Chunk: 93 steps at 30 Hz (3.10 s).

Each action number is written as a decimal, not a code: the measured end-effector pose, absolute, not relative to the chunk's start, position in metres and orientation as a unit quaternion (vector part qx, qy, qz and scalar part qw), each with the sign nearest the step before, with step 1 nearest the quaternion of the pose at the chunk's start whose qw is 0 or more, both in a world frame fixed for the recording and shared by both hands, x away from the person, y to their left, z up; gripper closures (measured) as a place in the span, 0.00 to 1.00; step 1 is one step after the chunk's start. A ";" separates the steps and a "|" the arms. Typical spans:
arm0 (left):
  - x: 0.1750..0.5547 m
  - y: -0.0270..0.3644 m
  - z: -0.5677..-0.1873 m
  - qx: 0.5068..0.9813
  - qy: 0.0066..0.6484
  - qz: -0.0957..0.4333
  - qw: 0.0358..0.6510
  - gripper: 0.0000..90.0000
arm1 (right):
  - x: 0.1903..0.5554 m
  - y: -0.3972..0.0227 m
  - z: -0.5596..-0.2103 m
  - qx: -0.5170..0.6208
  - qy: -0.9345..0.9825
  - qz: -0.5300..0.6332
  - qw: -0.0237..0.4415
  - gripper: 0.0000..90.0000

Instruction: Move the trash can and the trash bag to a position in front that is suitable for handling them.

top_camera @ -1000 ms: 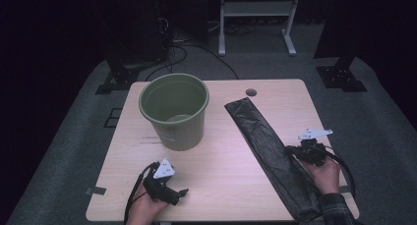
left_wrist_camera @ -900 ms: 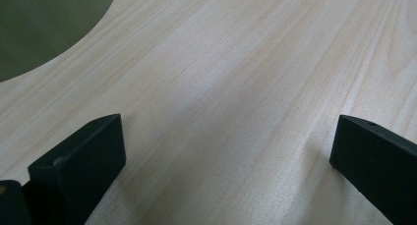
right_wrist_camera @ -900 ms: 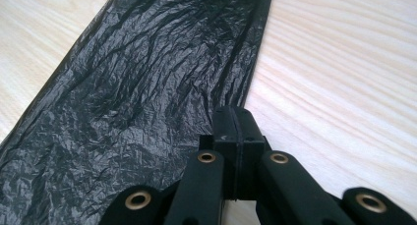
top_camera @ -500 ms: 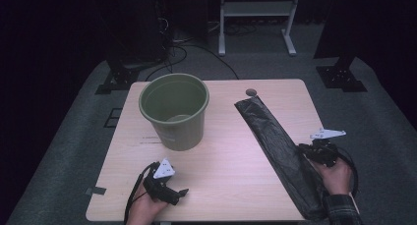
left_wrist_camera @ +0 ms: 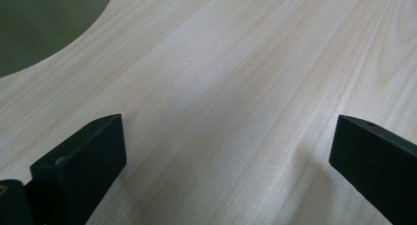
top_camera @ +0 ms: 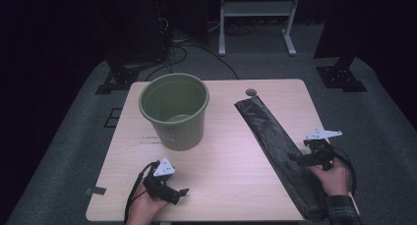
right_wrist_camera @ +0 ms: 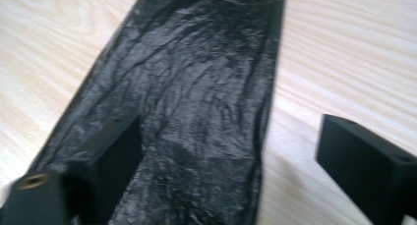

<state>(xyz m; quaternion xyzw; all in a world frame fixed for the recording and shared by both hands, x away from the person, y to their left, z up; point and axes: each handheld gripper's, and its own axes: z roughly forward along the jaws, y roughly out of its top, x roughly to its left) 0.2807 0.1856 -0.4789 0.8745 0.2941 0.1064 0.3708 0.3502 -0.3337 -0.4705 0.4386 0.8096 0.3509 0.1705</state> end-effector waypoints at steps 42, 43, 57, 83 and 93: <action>0.307 0.230 -0.351 0.834 0.312 0.142 0.433 0.00 | 0.353 -0.311 -0.488 0.405 0.829 0.349 0.164 0.00; 0.309 0.231 -0.349 0.833 0.312 0.142 0.434 0.00 | 0.353 -0.310 -0.488 0.405 0.829 0.348 0.163 0.00; 0.325 0.239 -0.306 0.825 0.316 0.155 0.442 0.00 | 0.353 -0.310 -0.488 0.405 0.829 0.348 0.163 0.00; 0.405 0.268 -0.294 0.805 0.360 0.161 0.444 0.00 | 0.353 -0.311 -0.488 0.404 0.830 0.349 0.163 0.00; 0.423 0.268 -0.309 0.818 0.374 0.149 0.411 0.00 | 0.353 -0.311 -0.488 0.405 0.829 0.349 0.163 0.00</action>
